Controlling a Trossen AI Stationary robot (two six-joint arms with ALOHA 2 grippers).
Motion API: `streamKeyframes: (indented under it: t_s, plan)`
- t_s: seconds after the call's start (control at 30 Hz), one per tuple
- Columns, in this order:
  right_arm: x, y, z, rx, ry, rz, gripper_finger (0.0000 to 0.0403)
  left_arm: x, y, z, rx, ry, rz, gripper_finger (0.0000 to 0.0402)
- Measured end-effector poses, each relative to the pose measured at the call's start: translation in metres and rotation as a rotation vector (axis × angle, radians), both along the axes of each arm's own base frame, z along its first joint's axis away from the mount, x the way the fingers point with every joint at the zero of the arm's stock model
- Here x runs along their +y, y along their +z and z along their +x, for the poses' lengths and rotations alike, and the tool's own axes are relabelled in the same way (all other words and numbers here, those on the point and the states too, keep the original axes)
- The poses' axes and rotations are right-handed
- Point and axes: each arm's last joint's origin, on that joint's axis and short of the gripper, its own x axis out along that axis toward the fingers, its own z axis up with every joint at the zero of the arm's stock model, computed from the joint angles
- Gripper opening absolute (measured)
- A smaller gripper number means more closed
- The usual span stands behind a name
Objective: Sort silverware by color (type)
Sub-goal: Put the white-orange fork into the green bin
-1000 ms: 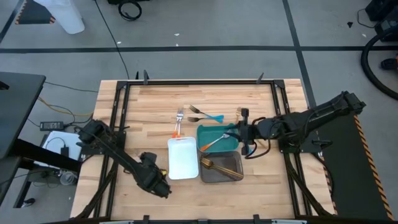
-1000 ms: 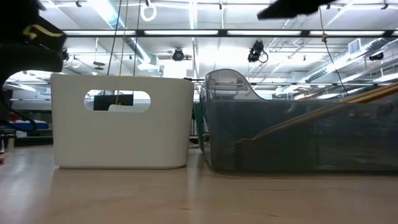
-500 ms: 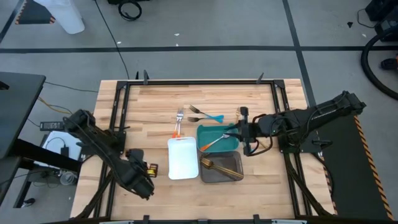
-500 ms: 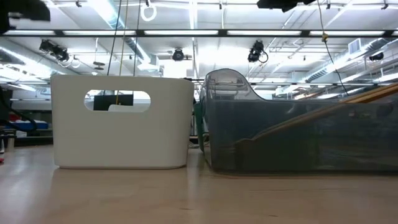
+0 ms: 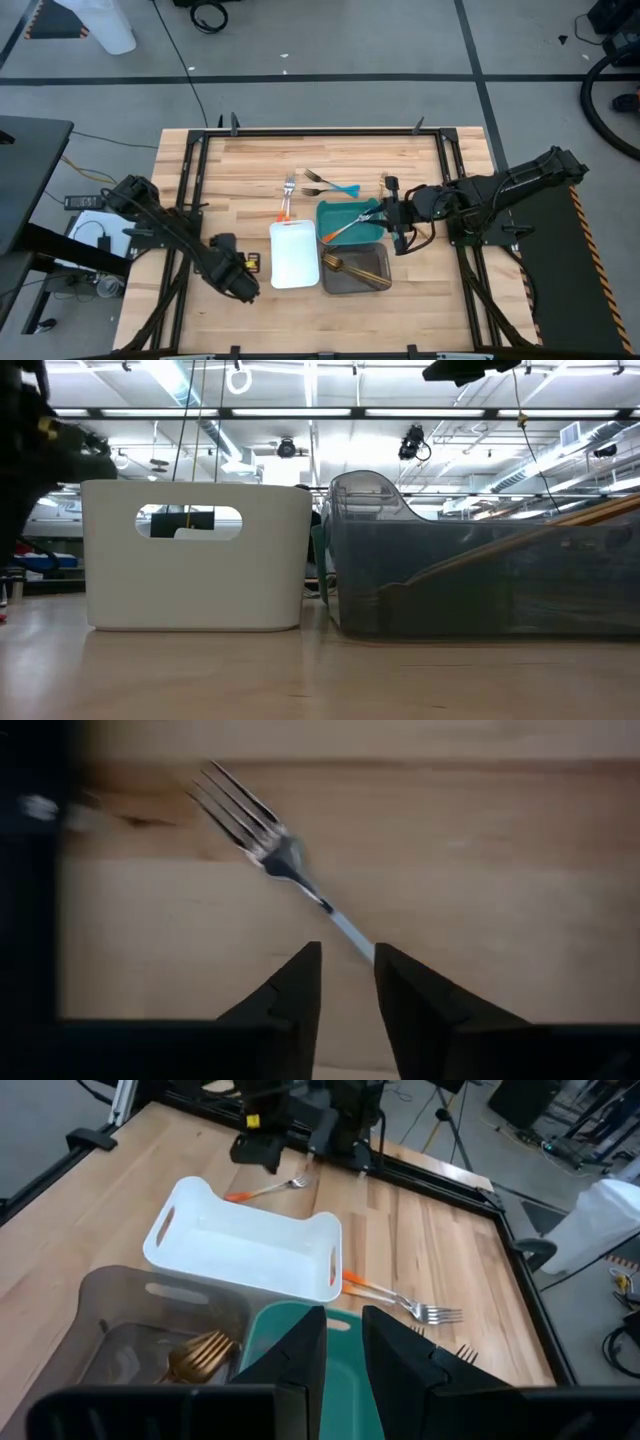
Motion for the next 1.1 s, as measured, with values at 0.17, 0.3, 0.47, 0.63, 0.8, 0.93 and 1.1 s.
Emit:
streamKeyframes:
  t_s: [0.17, 0.3, 0.47, 0.63, 0.8, 0.93, 1.1]
  plan:
    - [0.001, 0.000, 0.000, 0.000, 0.032, 0.017, 0.0079, 0.007, -0.017, 0.004, -0.050, 0.039, -0.068, 0.0147]
    - [0.002, 0.000, 0.000, 0.002, 0.041, 0.036, 0.0079, 0.012, -0.023, 0.001, -0.013, 0.056, -0.073, 0.0159]
    - [0.002, 0.000, 0.000, 0.003, 0.042, 0.038, 0.0079, 0.018, -0.029, -0.004, 0.010, 0.067, -0.058, 0.0160]
    - [0.002, 0.000, 0.000, 0.003, 0.042, 0.037, 0.0079, 0.022, -0.033, -0.006, 0.013, 0.070, -0.058, 0.0150]
    - [0.002, 0.000, 0.000, 0.003, 0.044, 0.033, 0.0079, 0.025, -0.033, -0.002, 0.012, 0.038, -0.074, 0.0104]
    - [0.002, 0.000, 0.000, 0.003, 0.045, 0.032, 0.0079, 0.025, -0.034, 0.000, 0.013, -0.007, -0.085, 0.0056]
    - [0.002, 0.000, 0.000, 0.003, 0.045, 0.031, 0.0079, 0.024, -0.034, 0.001, 0.028, -0.081, -0.114, 0.0013]
